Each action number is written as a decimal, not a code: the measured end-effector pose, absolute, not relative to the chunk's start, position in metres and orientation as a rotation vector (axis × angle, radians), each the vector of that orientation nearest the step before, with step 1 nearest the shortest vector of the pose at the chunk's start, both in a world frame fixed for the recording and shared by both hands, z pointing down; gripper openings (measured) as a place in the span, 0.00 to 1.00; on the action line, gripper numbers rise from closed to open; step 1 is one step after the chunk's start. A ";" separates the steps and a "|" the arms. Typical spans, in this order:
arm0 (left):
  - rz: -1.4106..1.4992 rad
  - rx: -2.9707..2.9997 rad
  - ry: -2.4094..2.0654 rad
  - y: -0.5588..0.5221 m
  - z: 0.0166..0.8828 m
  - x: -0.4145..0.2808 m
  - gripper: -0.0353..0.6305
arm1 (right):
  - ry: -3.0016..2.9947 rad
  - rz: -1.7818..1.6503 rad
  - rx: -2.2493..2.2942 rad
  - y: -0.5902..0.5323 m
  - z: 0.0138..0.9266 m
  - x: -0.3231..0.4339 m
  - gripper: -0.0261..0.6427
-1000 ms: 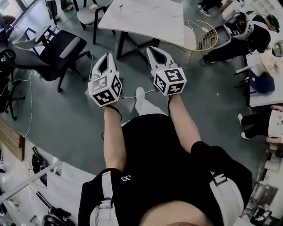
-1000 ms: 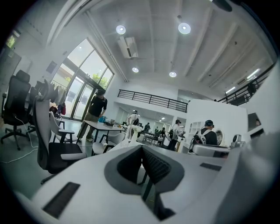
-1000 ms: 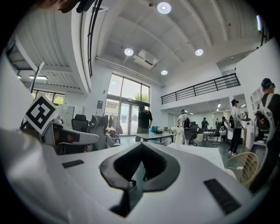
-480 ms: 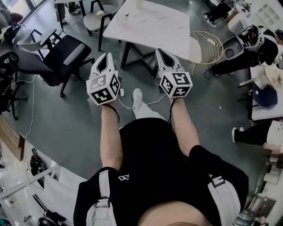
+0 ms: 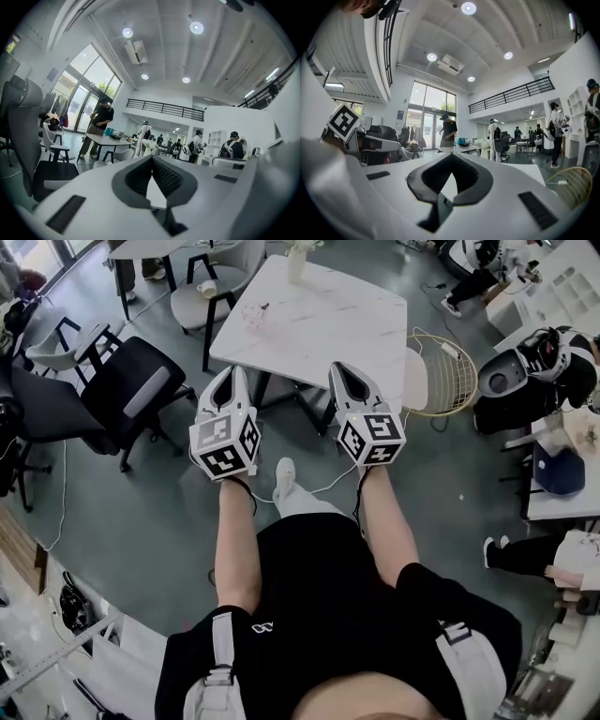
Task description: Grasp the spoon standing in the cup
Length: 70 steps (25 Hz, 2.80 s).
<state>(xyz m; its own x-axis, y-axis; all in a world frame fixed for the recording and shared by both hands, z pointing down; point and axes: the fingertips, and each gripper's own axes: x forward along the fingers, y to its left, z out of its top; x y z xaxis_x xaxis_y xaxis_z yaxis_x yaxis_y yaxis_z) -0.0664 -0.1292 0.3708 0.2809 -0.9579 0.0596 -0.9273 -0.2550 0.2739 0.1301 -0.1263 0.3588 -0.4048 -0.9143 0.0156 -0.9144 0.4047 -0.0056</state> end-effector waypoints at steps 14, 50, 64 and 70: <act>0.000 2.179 -1.846 -0.297 0.382 -0.055 0.07 | -2.731 0.174 1.492 -0.321 0.382 0.114 0.05; 0.132 1.980 -1.736 -0.402 0.495 -0.084 0.07 | -2.629 0.300 1.142 -0.443 0.512 0.037 0.26; 0.147 1.949 -1.702 -0.402 0.515 -0.096 0.07 | -2.551 0.372 1.156 -0.464 0.556 0.023 0.29; 0.138 1.937 -1.696 -0.399 0.515 -0.104 0.07 | -2.517 0.361 1.165 -0.465 0.558 0.019 0.23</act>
